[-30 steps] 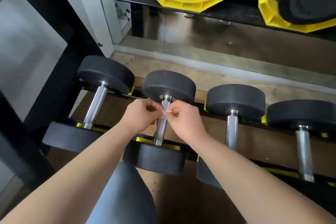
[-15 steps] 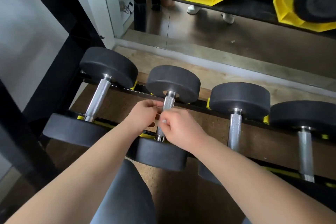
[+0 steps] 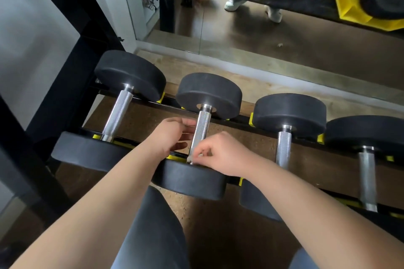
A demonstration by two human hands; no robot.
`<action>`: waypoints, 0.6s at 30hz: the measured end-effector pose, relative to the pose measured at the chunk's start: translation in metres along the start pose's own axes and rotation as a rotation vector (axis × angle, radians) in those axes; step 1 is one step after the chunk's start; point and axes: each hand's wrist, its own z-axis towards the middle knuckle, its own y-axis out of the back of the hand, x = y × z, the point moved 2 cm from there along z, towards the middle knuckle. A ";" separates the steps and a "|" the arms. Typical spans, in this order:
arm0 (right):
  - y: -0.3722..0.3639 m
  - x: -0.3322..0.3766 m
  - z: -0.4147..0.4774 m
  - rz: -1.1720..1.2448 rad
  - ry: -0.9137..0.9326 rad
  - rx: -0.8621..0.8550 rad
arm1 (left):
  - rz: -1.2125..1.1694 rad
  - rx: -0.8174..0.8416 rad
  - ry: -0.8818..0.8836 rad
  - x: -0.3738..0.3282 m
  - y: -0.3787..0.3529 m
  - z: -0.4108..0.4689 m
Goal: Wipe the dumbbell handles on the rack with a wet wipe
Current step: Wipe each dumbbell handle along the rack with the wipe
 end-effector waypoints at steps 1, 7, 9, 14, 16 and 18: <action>0.002 -0.002 0.003 0.009 -0.027 -0.029 | -0.006 -0.004 0.000 0.000 0.000 0.000; 0.024 -0.005 0.023 0.007 -0.329 -0.555 | 0.023 0.018 -0.005 -0.002 0.000 -0.005; 0.019 0.000 0.017 0.033 -0.367 -0.480 | 0.029 0.030 -0.001 -0.001 0.002 -0.006; -0.004 0.016 -0.005 -0.010 -0.498 -0.074 | 0.068 0.042 0.010 0.002 0.004 -0.004; -0.004 0.015 -0.001 0.040 -0.593 -0.178 | 0.074 0.043 0.015 0.002 0.003 -0.005; 0.001 0.011 0.009 0.107 -0.677 -0.401 | 0.073 0.051 0.019 0.001 0.003 -0.005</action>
